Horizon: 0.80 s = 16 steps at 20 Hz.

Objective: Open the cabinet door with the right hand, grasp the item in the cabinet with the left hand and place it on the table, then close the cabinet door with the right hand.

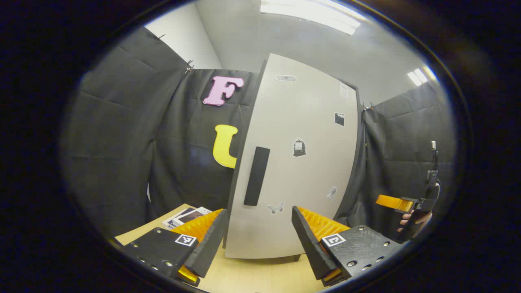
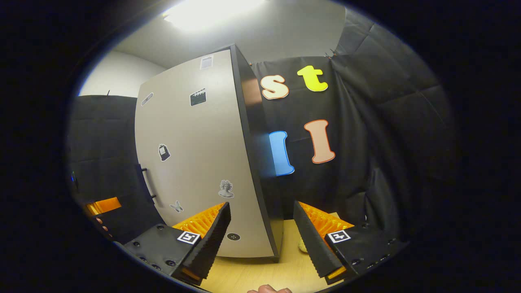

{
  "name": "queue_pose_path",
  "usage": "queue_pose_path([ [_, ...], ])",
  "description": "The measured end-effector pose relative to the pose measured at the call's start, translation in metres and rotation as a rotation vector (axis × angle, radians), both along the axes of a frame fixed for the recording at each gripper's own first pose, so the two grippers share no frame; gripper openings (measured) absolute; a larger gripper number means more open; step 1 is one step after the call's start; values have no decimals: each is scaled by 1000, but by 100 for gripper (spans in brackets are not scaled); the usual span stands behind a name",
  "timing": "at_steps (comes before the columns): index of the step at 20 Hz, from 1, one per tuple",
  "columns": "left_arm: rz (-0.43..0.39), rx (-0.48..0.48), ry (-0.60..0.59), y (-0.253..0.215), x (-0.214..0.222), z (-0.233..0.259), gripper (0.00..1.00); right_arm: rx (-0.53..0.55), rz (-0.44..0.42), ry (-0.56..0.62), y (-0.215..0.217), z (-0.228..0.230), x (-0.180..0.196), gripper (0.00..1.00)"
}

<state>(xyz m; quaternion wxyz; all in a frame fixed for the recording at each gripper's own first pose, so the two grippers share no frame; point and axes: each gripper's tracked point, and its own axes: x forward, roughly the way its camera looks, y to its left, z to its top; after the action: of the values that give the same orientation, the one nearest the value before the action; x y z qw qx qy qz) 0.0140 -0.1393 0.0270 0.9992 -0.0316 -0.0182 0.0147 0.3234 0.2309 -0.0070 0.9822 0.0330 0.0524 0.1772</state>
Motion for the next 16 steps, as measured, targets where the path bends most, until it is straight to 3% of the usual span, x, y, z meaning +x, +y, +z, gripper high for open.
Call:
queue_pose_path([
  [9,-24,-12,-27,76,2,9,96,-59,-130,-24,16,-12,-2,98],
  [16,-131,-22,-46,114,-14,9,95,-75,-200,-70,42,3,-17,98],
])
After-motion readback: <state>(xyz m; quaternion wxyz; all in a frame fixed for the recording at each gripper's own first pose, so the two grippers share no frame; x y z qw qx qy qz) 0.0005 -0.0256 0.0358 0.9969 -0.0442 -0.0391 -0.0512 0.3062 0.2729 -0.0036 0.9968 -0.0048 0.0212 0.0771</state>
